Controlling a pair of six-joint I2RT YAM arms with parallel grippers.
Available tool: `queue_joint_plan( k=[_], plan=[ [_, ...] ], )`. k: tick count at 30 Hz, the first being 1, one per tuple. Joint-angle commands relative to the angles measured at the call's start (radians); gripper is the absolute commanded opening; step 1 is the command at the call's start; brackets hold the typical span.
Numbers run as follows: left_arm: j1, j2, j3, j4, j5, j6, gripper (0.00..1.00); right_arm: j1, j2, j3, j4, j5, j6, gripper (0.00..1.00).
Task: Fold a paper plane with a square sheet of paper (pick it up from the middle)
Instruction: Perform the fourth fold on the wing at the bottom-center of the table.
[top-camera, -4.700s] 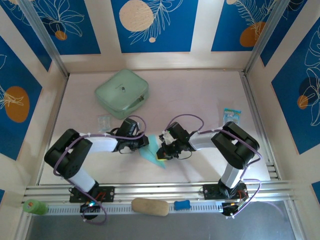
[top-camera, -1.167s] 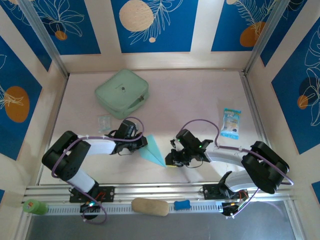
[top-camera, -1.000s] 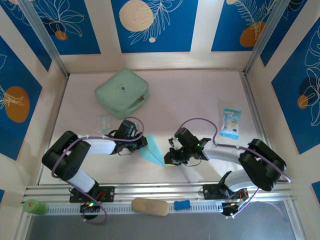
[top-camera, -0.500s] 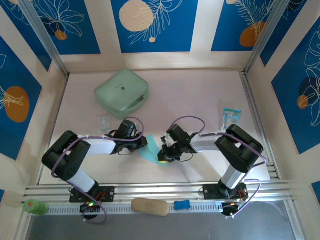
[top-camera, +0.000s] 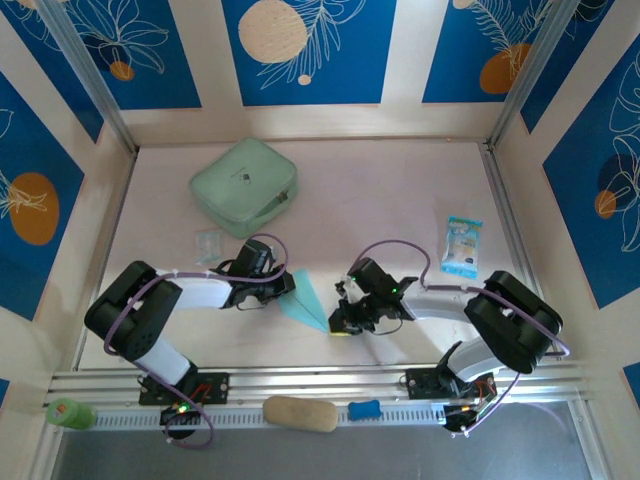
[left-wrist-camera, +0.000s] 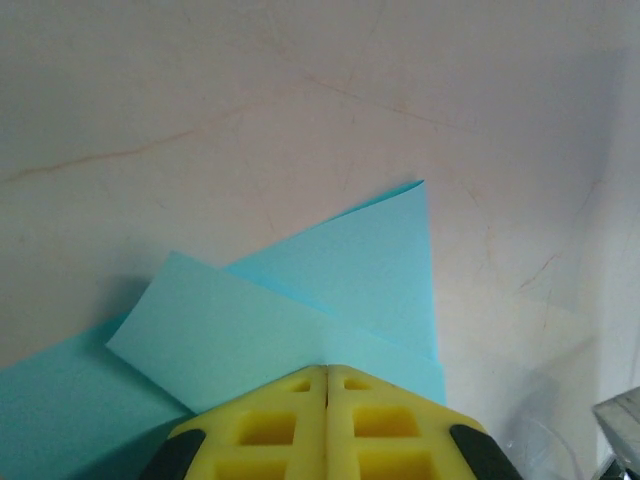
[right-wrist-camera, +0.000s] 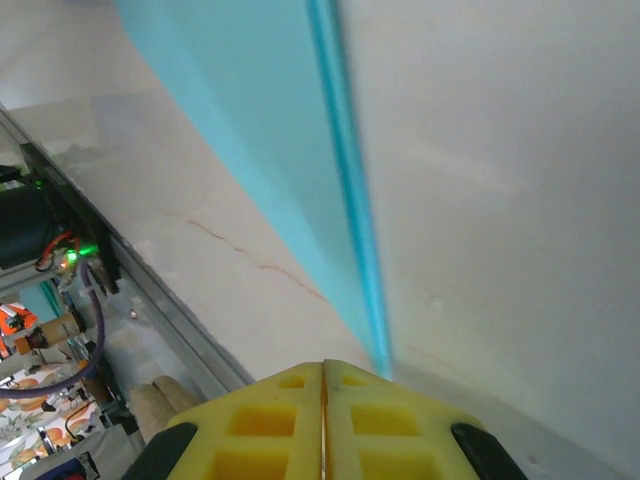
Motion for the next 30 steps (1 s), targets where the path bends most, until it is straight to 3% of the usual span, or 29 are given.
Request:
queue_joint_plan(
  k=[1, 9, 16, 20, 25, 30],
  plan=[
    [0.012, 0.021, -0.01, -0.075, -0.029, -0.01, 0.04, -0.01, 0.019, 0.073, -0.051, 0.0, -0.037, 0.08],
    [0.011, 0.011, 0.0, -0.054, -0.007, -0.02, 0.05, -0.016, 0.191, 0.142, -0.015, -0.006, -0.04, 0.08],
    [-0.006, -0.037, 0.097, -0.095, 0.011, -0.001, 0.1, -0.016, 0.228, 0.07, -0.004, 0.011, -0.022, 0.02],
    [-0.042, -0.084, 0.133, -0.152, -0.015, 0.023, 0.18, -0.016, 0.229, 0.058, -0.003, 0.02, -0.016, 0.01],
    [-0.114, -0.087, 0.101, -0.098, -0.029, -0.016, 0.12, -0.019, 0.22, 0.06, -0.006, 0.036, -0.013, 0.01],
    [-0.176, -0.002, 0.022, 0.07, -0.002, -0.096, 0.04, -0.02, 0.218, 0.055, -0.005, 0.039, -0.009, 0.01]
  ],
)
